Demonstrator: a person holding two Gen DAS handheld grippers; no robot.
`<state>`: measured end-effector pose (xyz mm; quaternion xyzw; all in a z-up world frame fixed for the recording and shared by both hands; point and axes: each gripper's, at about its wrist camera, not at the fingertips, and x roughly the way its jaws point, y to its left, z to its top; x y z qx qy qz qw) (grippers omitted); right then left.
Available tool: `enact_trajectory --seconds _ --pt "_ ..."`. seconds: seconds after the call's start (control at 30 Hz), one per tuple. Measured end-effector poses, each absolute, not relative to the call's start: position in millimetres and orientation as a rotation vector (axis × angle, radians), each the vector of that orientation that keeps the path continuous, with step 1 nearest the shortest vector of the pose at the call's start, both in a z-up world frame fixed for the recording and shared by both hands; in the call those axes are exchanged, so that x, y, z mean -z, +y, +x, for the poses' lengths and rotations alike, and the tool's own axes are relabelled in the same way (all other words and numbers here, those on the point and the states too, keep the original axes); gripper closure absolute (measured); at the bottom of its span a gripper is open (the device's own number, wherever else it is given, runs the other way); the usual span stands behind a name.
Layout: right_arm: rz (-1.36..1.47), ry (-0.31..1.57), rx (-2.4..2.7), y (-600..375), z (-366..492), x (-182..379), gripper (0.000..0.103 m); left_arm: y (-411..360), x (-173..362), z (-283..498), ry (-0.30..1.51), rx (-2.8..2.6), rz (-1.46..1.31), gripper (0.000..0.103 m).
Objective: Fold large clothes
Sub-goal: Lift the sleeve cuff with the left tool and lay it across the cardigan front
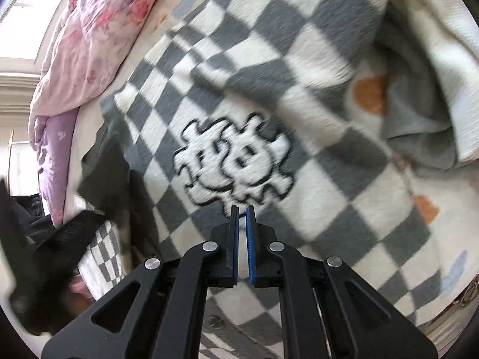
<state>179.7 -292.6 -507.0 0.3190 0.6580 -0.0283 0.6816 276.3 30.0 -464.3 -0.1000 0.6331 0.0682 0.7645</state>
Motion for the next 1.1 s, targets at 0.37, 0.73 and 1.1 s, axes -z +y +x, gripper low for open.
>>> enact_trajectory --seconds 0.37,0.73,1.1 --pt "0.574 1.42 -0.002 -217 274 436 0.028 156 427 185 1.299 -0.049 -0.814 0.014" --pt "0.548 1.549 -0.005 -135 301 513 0.028 324 530 68 1.131 -0.643 -1.478 0.061" --pt "0.404 1.484 -0.063 -118 305 505 0.097 339 513 58 1.087 -0.663 -1.417 0.092"
